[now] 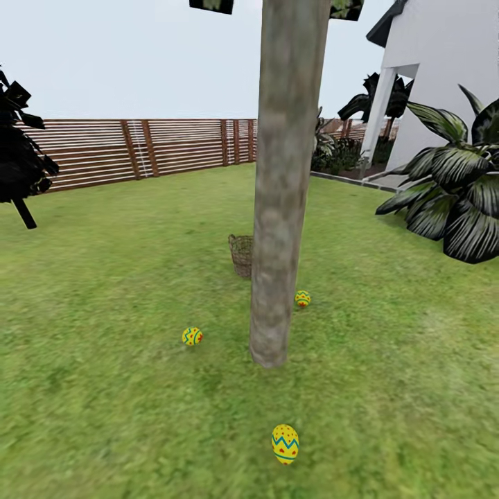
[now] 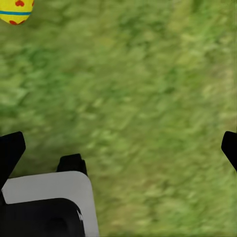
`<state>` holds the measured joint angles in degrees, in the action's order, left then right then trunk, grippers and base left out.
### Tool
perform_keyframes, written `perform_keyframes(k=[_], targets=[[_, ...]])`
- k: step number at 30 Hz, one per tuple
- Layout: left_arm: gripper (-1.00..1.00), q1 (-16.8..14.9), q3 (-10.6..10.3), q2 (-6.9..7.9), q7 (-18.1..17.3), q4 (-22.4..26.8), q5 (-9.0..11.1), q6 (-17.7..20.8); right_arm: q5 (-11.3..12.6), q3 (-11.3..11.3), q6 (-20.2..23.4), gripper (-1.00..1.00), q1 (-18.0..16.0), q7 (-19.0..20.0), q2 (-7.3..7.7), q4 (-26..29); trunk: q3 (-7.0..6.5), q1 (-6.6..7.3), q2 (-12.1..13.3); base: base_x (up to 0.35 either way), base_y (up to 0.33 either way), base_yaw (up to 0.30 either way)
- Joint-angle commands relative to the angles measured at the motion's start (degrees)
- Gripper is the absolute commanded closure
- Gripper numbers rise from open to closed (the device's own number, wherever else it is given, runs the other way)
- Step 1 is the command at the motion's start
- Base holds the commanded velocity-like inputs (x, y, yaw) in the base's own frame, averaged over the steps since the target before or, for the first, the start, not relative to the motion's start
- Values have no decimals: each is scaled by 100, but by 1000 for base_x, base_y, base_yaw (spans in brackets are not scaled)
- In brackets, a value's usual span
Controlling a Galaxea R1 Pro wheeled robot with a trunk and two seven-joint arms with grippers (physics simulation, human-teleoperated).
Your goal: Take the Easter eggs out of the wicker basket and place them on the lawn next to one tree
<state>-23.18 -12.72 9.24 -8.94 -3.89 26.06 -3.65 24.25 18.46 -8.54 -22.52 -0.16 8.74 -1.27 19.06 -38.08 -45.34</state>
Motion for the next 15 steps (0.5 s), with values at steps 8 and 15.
perform_keyframes(k=[8,15], targets=[[-100,-2,-221,-1,-38,-58,-226,-31,61,36,9,-100,-6,-2,4,-33,-212,175,317,0,0,0],[-100,27,-236,-1,-37,-67,-245,-31,62,35,33,-100,124,-12,-254,-205,-397,329,598,0,0,0]])
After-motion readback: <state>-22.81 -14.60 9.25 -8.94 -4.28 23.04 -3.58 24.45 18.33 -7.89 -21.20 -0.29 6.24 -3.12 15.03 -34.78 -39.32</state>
